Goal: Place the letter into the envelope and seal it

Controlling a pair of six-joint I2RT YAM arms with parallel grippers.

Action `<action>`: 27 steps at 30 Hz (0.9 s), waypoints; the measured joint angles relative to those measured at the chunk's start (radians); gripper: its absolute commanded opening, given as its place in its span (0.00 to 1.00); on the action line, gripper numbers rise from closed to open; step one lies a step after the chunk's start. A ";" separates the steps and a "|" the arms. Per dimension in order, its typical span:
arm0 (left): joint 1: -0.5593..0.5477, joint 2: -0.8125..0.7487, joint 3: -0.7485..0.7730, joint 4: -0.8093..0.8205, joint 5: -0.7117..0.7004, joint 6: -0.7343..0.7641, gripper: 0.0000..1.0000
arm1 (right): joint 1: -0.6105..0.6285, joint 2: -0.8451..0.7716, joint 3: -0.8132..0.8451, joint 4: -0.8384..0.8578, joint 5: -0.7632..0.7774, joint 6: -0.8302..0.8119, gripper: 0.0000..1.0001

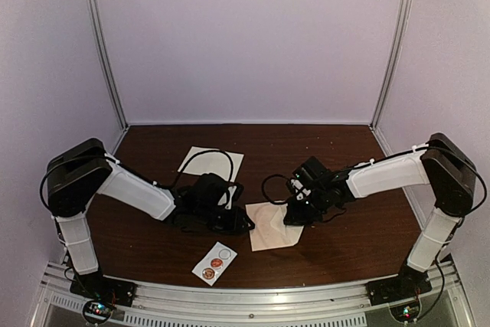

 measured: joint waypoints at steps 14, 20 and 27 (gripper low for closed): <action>0.000 0.003 0.000 0.004 0.005 0.000 0.27 | -0.004 0.002 -0.010 0.029 -0.020 -0.001 0.02; 0.000 0.005 0.000 0.006 0.007 0.000 0.27 | -0.004 0.013 -0.012 0.037 -0.034 -0.001 0.02; 0.000 0.009 0.000 0.014 0.012 0.000 0.27 | -0.004 0.013 -0.015 0.053 -0.049 0.001 0.02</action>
